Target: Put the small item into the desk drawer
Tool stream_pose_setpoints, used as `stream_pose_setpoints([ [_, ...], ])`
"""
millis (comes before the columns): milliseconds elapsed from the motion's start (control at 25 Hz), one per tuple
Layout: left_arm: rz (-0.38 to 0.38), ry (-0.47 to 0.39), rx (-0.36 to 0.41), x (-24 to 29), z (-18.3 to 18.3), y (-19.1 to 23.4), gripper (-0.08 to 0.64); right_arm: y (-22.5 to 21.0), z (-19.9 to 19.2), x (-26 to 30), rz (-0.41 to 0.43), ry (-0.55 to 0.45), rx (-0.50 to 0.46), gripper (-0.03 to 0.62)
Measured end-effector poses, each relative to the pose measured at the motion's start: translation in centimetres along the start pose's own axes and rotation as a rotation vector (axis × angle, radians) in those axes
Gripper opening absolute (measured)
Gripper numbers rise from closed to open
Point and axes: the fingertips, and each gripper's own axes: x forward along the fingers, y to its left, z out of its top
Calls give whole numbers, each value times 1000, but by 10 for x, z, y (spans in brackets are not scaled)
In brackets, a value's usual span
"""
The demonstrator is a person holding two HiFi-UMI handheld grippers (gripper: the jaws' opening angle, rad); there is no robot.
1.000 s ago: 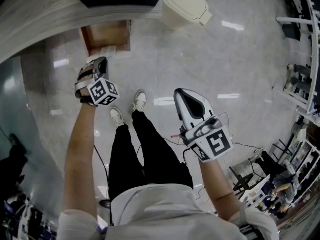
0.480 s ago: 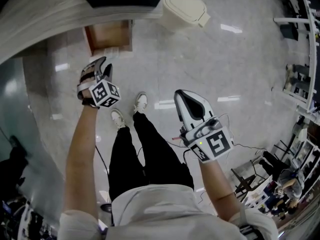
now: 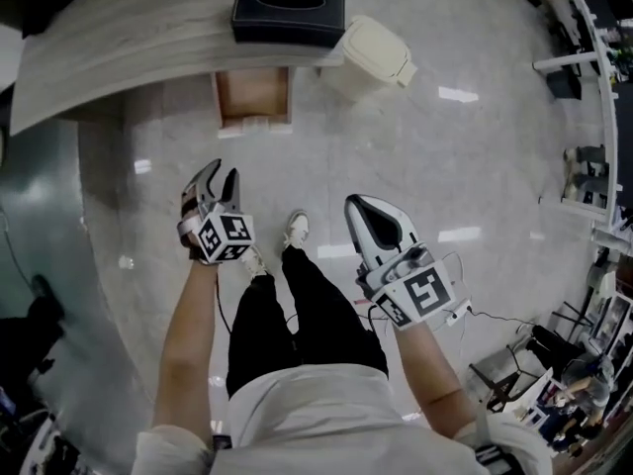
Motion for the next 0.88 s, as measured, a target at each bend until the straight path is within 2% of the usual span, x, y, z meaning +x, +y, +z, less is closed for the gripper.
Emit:
stream_pose_setpoints([
  [120, 78, -96, -128, -64, -3, 42, 143, 48, 21, -5, 16, -39, -37, 23],
  [280, 150, -254, -243, -153, 5, 93, 49, 111, 43, -19, 32, -68, -71, 23],
  [520, 192, -463, -326, -266, 36, 152, 18, 180, 79, -34, 50, -134, -128, 23],
  [720, 178, -552, -355, -339, 51, 165, 17, 219, 115, -50, 44, -192, -175, 23],
  [880, 175, -596, -387, -377, 57, 174, 17, 227, 136, -60, 21, -225, -205, 23],
])
